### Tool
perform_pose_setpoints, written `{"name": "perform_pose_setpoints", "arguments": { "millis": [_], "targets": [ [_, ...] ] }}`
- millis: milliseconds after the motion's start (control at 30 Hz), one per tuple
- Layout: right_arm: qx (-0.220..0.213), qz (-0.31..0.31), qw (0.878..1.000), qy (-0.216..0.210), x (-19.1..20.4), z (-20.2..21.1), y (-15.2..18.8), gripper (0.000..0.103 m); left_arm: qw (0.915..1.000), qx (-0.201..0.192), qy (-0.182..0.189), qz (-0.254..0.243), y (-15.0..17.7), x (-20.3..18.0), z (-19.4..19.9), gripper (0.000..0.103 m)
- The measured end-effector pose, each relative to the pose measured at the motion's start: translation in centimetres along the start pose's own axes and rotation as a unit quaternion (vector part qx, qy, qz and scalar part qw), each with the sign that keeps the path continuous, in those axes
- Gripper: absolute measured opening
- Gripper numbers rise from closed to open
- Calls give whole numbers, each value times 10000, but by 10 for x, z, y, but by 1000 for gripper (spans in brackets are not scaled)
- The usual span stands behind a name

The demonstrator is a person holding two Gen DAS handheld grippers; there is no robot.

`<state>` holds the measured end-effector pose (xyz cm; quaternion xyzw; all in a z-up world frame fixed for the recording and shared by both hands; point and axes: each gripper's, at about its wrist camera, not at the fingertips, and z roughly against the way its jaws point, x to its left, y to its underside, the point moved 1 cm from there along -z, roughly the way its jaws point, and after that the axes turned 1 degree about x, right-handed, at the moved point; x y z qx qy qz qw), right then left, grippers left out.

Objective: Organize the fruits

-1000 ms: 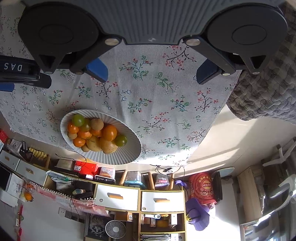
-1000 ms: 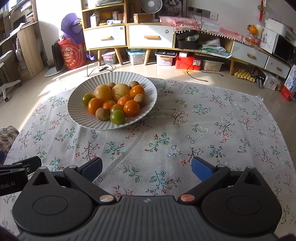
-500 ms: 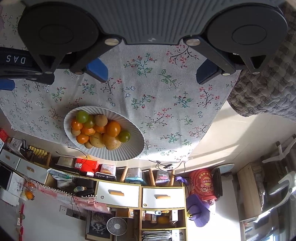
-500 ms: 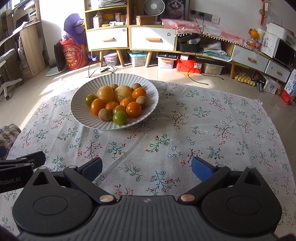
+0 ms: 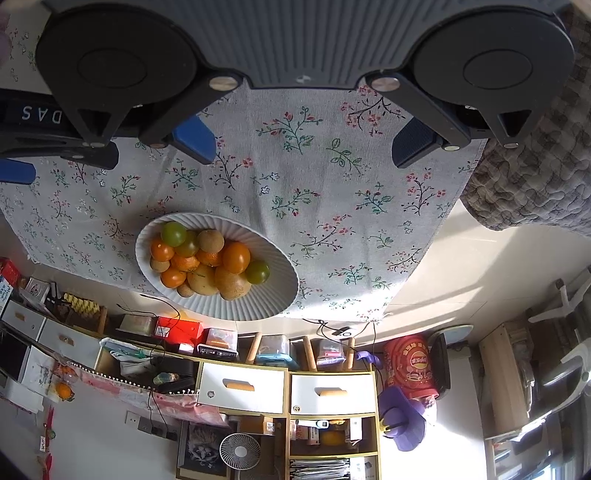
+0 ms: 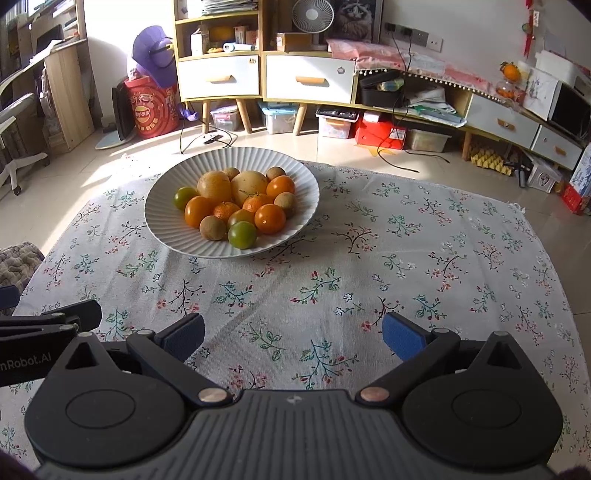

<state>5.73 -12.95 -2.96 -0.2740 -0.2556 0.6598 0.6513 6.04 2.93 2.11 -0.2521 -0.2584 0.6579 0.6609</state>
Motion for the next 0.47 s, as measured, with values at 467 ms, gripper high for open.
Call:
{"name": "perform_pose_setpoints", "arguments": {
  "millis": [467],
  "targets": [
    [40, 10, 10000, 0, 2, -2, -1, 103, 10000, 37, -11, -92, 0, 0, -1, 93]
  ]
}}
